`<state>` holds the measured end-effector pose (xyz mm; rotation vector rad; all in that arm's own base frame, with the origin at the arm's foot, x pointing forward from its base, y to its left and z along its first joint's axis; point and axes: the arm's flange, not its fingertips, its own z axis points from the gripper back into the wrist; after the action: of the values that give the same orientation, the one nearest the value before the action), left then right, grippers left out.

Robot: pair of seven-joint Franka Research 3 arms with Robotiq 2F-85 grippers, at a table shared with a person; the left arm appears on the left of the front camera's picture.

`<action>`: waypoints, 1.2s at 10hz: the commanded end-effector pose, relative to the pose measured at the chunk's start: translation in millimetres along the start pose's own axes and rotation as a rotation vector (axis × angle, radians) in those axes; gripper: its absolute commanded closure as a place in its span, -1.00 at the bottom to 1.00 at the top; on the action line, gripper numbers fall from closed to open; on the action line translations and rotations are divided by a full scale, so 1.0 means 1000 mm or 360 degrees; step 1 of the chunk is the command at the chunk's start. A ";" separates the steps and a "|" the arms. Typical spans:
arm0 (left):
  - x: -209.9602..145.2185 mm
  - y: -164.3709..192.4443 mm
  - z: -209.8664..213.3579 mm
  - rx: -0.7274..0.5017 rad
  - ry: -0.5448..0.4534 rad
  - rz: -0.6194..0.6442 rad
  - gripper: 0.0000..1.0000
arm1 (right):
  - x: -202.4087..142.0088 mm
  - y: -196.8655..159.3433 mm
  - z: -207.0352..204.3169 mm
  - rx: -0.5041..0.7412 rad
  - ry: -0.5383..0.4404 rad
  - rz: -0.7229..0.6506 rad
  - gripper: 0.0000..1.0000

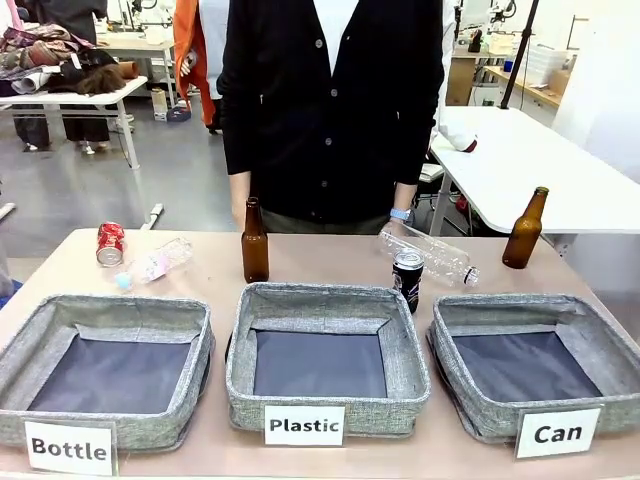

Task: Sort the can waste into the basket.
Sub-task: Pick up the can waste from the table and place it in the right Fabric basket.

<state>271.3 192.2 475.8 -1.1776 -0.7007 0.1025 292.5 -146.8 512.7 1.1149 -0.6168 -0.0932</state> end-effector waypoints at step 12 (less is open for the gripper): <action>0.018 0.046 -0.033 -0.0123 -0.0355 0.0368 -1.00 | -0.010 -0.080 0.038 0.0037 -0.0222 -0.0333 -1.00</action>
<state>316.5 191.5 436.8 -1.3270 -0.7624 0.4082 280.5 -211.1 451.4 1.1846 -0.5885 -0.3668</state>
